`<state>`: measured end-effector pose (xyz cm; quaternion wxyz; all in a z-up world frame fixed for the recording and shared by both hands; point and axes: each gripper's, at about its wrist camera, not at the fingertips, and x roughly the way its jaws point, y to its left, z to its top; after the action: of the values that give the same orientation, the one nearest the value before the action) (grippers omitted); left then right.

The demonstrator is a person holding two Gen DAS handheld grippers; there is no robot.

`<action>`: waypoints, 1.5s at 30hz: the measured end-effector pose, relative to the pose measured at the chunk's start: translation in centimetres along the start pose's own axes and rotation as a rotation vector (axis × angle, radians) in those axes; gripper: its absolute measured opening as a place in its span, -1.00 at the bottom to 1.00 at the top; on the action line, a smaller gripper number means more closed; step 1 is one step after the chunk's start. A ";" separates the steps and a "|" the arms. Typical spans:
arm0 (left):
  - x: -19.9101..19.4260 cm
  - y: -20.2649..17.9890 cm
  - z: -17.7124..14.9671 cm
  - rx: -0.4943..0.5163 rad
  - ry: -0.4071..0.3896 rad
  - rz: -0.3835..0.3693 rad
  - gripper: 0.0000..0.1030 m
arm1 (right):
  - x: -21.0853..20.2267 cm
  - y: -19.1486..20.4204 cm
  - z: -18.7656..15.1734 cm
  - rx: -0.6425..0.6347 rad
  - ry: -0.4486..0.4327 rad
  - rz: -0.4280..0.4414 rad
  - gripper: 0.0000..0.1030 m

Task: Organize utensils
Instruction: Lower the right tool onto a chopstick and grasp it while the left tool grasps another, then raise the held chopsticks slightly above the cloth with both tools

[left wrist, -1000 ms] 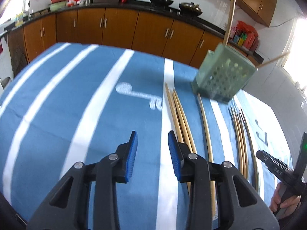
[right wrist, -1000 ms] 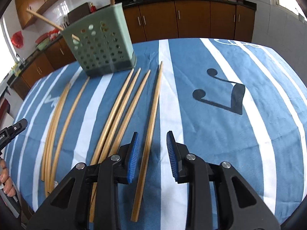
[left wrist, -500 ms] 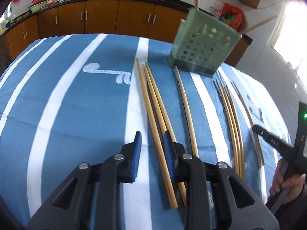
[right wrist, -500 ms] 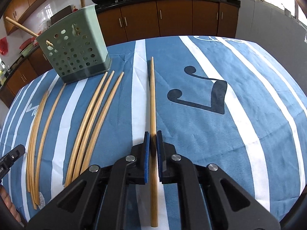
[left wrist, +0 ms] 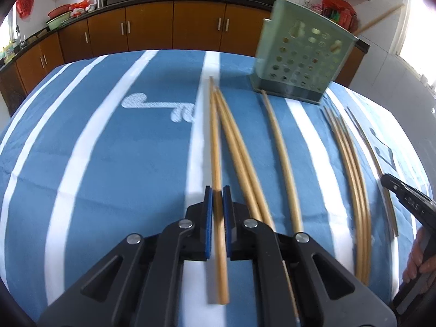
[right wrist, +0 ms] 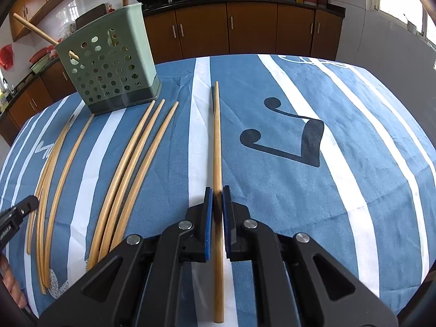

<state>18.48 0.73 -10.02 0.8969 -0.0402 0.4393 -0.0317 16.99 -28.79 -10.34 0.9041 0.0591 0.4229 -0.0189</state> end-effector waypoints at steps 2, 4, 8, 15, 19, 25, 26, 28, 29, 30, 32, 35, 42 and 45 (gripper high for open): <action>0.5 1.0 0.9 -0.002 -0.003 0.013 -0.84 | 0.2 0.1 0.3 -0.009 -0.001 -0.001 -0.85; 0.9 2.0 1.7 -0.010 -0.005 0.025 -0.84 | 0.5 0.1 0.7 -0.010 -0.003 -0.003 -0.85; 1.7 4.0 3.1 -0.025 -0.010 0.029 -0.84 | 1.6 0.1 2.0 -0.015 -0.017 -0.027 -0.85; 1.9 4.7 3.3 -0.010 -0.031 0.027 -0.81 | 2.4 -0.5 3.0 -0.012 -0.031 -0.059 -0.84; 1.9 4.6 3.3 -0.013 -0.031 0.024 -0.81 | 2.4 -0.6 3.1 -0.003 -0.031 -0.050 -0.84; 1.9 4.6 3.2 -0.019 -0.032 0.019 -0.80 | 2.5 -0.6 3.2 0.000 -0.031 -0.048 -0.83; 1.9 4.7 3.2 -0.022 -0.032 0.016 -0.80 | 2.5 -0.6 3.2 -0.002 -0.031 -0.050 -0.83; 1.9 4.8 3.2 -0.028 -0.032 0.010 -0.80 | 2.4 -0.5 3.1 -0.005 -0.031 -0.053 -0.83; 1.9 4.8 3.3 -0.030 -0.032 0.008 -0.80 | 2.4 -0.5 3.1 -0.005 -0.031 -0.055 -0.83; 1.9 4.9 3.3 -0.031 -0.032 0.007 -0.80 | 2.4 -0.5 3.1 -0.005 -0.032 -0.055 -0.83; 1.9 4.9 3.3 -0.031 -0.032 0.008 -0.80 | 2.4 -0.5 3.1 -0.004 -0.031 -0.053 -0.83; 1.9 4.8 3.3 -0.028 -0.033 0.011 -0.80 | 2.4 -0.5 3.1 -0.002 -0.031 -0.051 -0.83; 1.9 5.1 3.2 -0.044 -0.034 -0.006 -0.80 | 2.4 -0.6 3.1 0.003 -0.031 -0.047 -0.82; 1.8 5.1 3.2 -0.047 -0.034 -0.009 -0.80 | 2.4 -0.5 3.1 0.004 -0.031 -0.047 -0.82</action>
<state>22.27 5.80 -10.01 0.9029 -0.0639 0.4244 -0.0246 20.85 -29.67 -10.29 0.9098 0.0506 0.4099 -0.0418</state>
